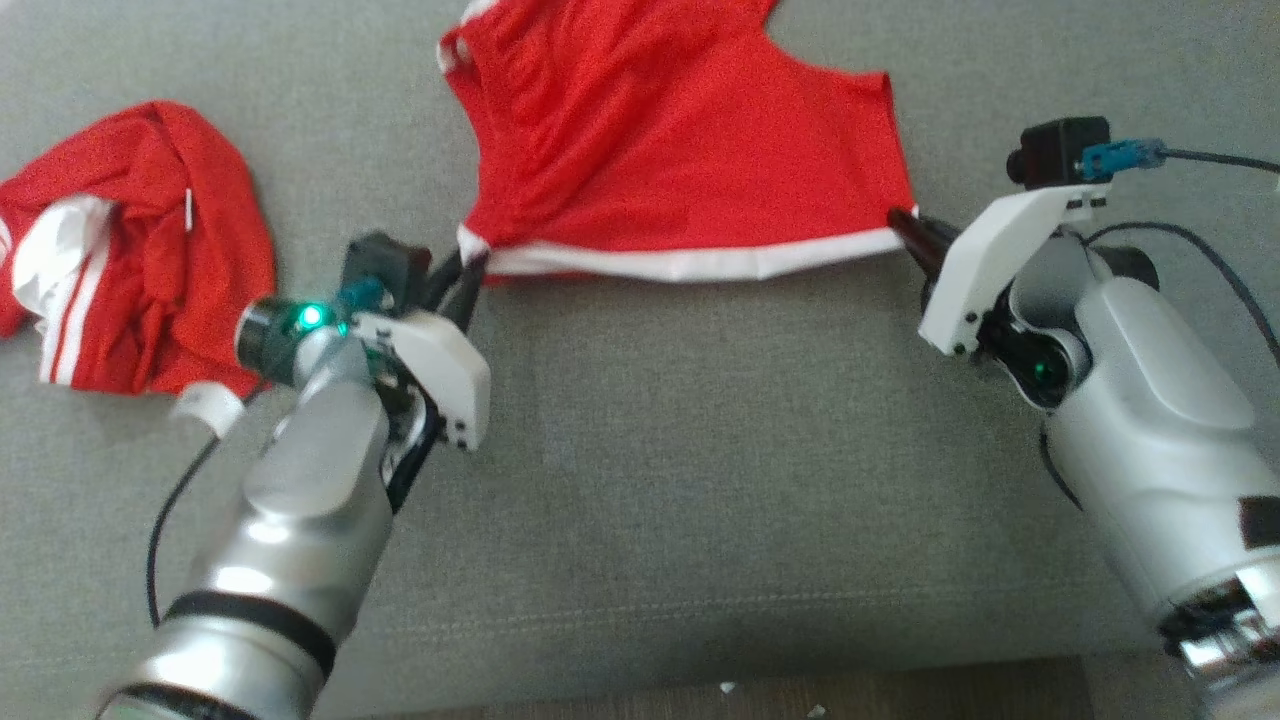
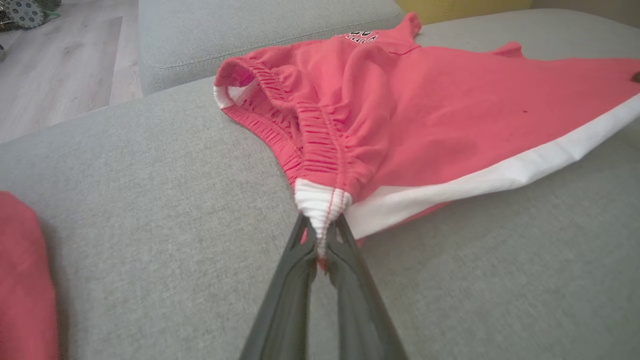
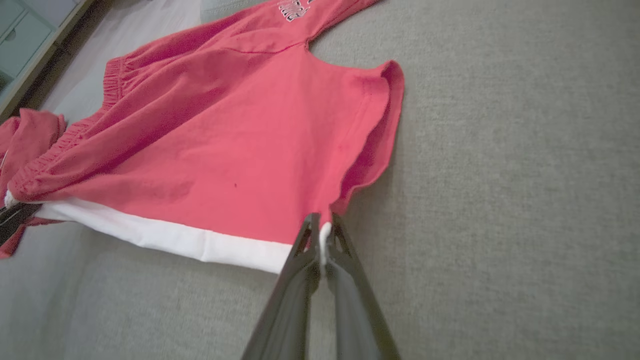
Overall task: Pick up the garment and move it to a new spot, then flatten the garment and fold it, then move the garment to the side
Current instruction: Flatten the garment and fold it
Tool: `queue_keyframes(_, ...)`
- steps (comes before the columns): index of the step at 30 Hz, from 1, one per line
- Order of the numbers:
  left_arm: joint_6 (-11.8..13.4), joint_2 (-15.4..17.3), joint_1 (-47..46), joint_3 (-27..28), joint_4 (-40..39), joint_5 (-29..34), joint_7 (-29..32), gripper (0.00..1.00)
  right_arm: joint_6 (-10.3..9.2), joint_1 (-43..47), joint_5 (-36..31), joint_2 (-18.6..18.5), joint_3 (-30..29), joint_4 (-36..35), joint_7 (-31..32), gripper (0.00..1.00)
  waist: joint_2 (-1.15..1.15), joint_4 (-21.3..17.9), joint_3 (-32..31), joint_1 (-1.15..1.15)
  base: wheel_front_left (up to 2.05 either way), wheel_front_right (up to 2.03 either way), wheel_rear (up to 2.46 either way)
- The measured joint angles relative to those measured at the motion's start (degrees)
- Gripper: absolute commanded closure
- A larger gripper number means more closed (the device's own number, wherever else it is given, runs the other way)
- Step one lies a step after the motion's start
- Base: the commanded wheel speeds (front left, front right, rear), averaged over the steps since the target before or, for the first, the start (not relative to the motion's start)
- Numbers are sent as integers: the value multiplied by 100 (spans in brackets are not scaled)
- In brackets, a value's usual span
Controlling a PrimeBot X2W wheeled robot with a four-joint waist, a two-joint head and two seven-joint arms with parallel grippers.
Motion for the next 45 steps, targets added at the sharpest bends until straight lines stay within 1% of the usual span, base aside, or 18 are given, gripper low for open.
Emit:
queue_keyframes(5,0,45,378,-243,-194,-144,-5,100,0,294,417,-423,430,-465,644,100,0,25,-236,0,0,0,0)
queue_keyframes(6,0,77,545,-379,-282,-215,-5,100,0,459,563,-610,548,-624,891,100,0,38,-333,0,0,0,0)
queue_keyframes(8,-1,132,722,-525,-358,-276,-5,100,0,642,734,-803,647,-793,1136,100,0,52,-428,0,0,0,0)
queue_keyframes(9,-1,132,722,-525,-358,-276,-5,100,0,642,734,-803,647,-793,1136,100,0,52,-428,0,0,0,0)
queue_keyframes(13,-4,269,1076,-789,-571,-458,3,100,0,998,1015,-1126,792,-1193,1529,100,0,74,-622,0,0,0,0)
queue_keyframes(19,-5,559,1639,-1240,-1188,-809,190,100,0,1540,1378,-1626,912,-1806,2108,100,0,95,-921,0,0,0,0)
queue_keyframes(24,-5,869,2250,-1577,-1981,-1338,634,100,1,2097,1693,-2058,1014,-2359,2915,100,0,114,-1195,0,0,0,0)
queue_keyframes(27,-5,1143,2615,-1778,-2521,-1583,972,100,0,2443,1923,-2347,1010,-2747,3414,100,0,128,-1350,0,0,0,0)
queue_keyframes(31,-7,1497,3002,-1898,-3272,-1891,1456,100,0,2854,2011,-2743,1015,-3388,4094,100,0,151,-1534,0,0,0,0)
queue_keyframes(33,-5,1644,3210,-1904,-3655,-2102,1664,100,1,3021,2082,-2899,917,-3672,4324,100,0,168,-1578,0,0,0,0)
queue_keyframes(35,26,1766,3371,-1887,-4011,-2216,1791,100,1,3132,2123,-2974,701,-3874,4461,100,0,188,-1569,0,0,0,0)
queue_keyframes(39,207,1924,3390,-1734,-4566,-2302,1897,100,1,3078,2056,-2922,175,-4102,4556,100,0,250,-1454,0,0,0,0)
queue_keyframes(42,286,1954,3286,-1606,-4853,-2379,1978,100,1,2907,1868,-2705,-240,-4132,4612,100,0,311,-1330,0,0,0,0)
queue_keyframes(45,305,1954,3051,-1504,-5040,-2442,2080,100,0,2580,1690,-2423,-590,-4131,4719,100,0,395,-1188,0,0,0,0)
